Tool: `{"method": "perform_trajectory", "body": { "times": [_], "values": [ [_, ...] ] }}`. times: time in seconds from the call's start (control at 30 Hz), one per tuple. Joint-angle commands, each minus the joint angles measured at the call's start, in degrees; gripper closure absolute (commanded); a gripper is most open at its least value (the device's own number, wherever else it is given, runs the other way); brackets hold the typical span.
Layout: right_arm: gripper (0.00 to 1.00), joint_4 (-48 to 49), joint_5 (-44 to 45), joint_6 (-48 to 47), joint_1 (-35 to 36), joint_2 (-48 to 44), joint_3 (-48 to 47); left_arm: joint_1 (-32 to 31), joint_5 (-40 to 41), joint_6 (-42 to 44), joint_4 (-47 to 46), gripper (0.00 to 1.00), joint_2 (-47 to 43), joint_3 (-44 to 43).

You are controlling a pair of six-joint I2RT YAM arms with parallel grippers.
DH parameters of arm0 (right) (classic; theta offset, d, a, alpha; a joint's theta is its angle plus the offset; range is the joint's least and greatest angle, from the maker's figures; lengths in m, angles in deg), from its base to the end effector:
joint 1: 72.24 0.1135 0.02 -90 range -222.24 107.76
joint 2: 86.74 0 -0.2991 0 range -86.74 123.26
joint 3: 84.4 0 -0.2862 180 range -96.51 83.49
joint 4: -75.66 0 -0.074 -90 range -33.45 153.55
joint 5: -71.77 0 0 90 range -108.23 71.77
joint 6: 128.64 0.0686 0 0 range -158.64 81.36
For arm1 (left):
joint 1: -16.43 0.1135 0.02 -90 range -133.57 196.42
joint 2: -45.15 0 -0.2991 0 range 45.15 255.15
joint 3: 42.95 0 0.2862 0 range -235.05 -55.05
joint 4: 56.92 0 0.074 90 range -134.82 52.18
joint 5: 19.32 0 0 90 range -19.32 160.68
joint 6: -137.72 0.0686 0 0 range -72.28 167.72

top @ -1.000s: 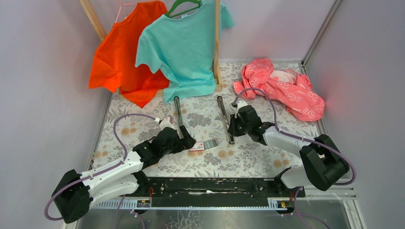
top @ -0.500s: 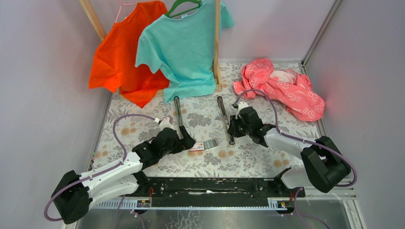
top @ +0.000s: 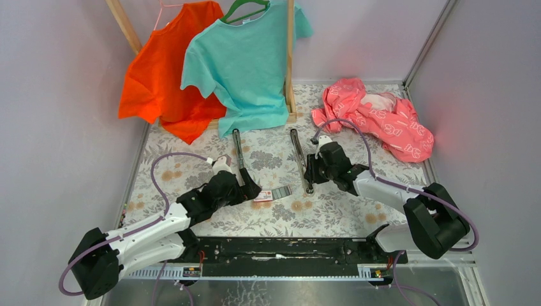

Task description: Load the staples into the stapler

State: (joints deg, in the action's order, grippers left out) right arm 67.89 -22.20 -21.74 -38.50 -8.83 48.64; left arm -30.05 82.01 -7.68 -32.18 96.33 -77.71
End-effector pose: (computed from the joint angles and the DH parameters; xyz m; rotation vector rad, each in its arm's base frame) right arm 0.2584 0.1783 0.1697 -0.3752 2.2729 0.5450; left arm 0.1567 -0.1455 0.1727 -0.2908 2.3555 -0.6877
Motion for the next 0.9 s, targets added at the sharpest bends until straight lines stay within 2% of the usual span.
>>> {"method": "perform_trajectory", "body": {
  "times": [0.0, 0.1, 0.37, 0.6, 0.87],
  "values": [
    [0.59, -2.1, 1.7, -0.6, -0.2, -1.9, -4.3, 0.0, -0.1, -0.2, -2.2, 0.00, -0.6, 0.4],
    [0.54, -3.4, 3.7, -0.3, -0.1, -0.8, -5.8, 0.0, -0.4, -0.1, -2.7, 0.00, -0.1, 0.4],
    [0.48, -7.8, 12.4, 0.8, -0.2, 4.0, -10.8, 0.0, -1.1, 0.2, -3.1, 0.00, 1.1, 0.1],
    [0.45, -9.2, 13.1, 0.7, -0.2, 8.5, -12.5, 0.0, -1.1, 0.4, -3.2, 0.00, 1.2, 0.1],
    [0.44, -11.4, 10.9, 0.2, -0.2, 9.5, -12.7, -0.1, -1.1, 0.6, -3.5, 0.00, 1.4, 0.1]
  ]
}}
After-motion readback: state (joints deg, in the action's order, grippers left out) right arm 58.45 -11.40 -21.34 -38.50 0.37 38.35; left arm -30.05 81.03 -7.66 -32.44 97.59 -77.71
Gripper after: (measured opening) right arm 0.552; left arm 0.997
